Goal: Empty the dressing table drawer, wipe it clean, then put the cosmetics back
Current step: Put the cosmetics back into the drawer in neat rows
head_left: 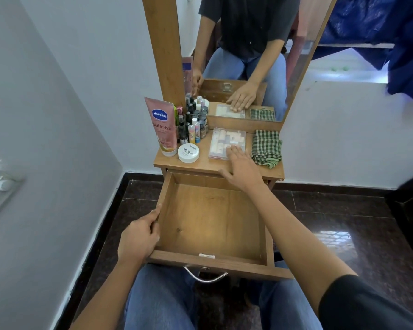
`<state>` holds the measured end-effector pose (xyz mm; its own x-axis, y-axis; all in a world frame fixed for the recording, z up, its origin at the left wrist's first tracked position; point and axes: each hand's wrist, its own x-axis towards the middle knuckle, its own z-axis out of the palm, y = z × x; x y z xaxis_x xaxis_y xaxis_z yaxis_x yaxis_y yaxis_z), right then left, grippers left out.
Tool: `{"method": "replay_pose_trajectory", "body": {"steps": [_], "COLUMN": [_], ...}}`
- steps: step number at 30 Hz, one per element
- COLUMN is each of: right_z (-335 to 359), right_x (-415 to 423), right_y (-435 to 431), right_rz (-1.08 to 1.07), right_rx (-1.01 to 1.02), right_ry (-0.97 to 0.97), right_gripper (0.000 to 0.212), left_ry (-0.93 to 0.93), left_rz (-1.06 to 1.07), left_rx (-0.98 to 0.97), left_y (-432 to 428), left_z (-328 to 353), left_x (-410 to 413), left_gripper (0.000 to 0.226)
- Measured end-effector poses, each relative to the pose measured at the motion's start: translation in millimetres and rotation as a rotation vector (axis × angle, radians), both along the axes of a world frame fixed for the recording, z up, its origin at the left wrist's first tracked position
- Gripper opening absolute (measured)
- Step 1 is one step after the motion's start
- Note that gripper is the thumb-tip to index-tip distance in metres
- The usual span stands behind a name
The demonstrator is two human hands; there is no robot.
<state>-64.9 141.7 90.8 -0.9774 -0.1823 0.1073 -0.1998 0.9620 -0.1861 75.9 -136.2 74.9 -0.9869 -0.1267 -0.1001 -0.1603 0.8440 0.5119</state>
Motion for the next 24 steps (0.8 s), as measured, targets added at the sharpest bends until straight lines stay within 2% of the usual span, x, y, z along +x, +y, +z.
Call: {"method": "replay_pose_trajectory", "body": {"steps": [2, 4, 7, 14, 16, 18, 20, 24], "right_z": [-2.1, -5.0, -12.0, -25.6, -37.1, -47.5, -45.0, -32.0], "right_x": [9.7, 22.0, 44.4, 123.7, 142.1, 147.2, 143.0, 130.0], "right_y": [-2.0, -1.2, 3.1, -2.3, -4.3, -6.2, -9.2, -7.7], "right_rz": [-0.016, -0.009, 0.020, 0.221, 0.274, 0.280, 0.227, 0.049], "right_rx": [0.009, 0.022, -0.012, -0.106, -0.115, -0.084, -0.022, 0.107], "right_ry": [0.032, 0.076, 0.273, 0.608, 0.579, 0.470, 0.308, -0.079], "right_gripper": [0.074, 0.064, 0.049, 0.043, 0.043, 0.048, 0.055, 0.051], "left_ry": [0.003, 0.001, 0.009, 0.018, 0.021, 0.022, 0.025, 0.020], "left_rz": [-0.002, -0.002, 0.001, -0.002, 0.001, 0.001, 0.003, 0.001], "left_rx": [0.000, 0.001, 0.003, 0.000, -0.006, -0.016, -0.014, -0.009], "left_y": [0.0, -0.4, -0.9, -1.9, -1.7, -1.3, -0.9, -1.2], "left_z": [-0.1, -0.5, -1.6, -3.0, -3.4, -3.6, -4.0, -4.7], "left_x": [-0.1, -0.6, -0.4, -0.2, -0.5, 0.0, 0.6, 0.3], "left_gripper": [0.049, 0.049, 0.051, 0.051, 0.050, 0.050, 0.050, 0.050]}}
